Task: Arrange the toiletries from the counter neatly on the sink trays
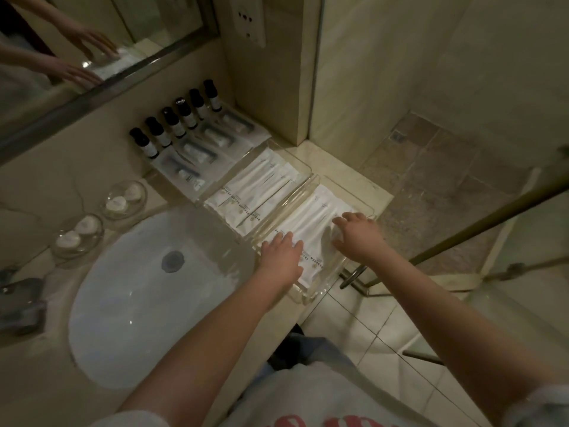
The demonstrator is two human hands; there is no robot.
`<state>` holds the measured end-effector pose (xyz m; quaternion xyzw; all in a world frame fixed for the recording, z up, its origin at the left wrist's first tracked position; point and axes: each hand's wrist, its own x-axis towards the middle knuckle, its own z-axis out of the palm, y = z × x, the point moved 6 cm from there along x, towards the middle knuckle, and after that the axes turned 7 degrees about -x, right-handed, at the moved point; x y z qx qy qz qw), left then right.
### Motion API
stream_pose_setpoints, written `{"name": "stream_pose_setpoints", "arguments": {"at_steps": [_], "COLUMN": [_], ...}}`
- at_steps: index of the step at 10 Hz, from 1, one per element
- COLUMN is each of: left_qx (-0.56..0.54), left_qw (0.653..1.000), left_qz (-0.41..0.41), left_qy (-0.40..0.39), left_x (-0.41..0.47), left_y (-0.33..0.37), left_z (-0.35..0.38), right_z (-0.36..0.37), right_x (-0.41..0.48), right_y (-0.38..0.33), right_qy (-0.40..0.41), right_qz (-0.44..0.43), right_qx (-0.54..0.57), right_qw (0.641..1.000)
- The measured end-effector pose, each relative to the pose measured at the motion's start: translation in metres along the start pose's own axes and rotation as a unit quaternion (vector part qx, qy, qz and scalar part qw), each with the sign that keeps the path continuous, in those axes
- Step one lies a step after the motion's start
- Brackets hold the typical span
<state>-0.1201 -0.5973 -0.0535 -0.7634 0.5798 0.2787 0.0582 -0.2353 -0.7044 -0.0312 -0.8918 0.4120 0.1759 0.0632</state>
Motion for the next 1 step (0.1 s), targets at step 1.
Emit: {"name": "stream_pose_setpoints", "arguments": {"at_steps": [1], "left_qx": [-0.008], "left_qw": [0.999], "left_qz": [0.023], "left_qy": [0.021], "left_x": [-0.0033], "left_y": [-0.0008], "left_z": [-0.0057], "right_z": [-0.0039], "right_x": [-0.0023], "right_y": [-0.007], "right_qy": [0.002], "right_qz": [0.006], "right_qx": [0.002], "right_qw": [1.0]}}
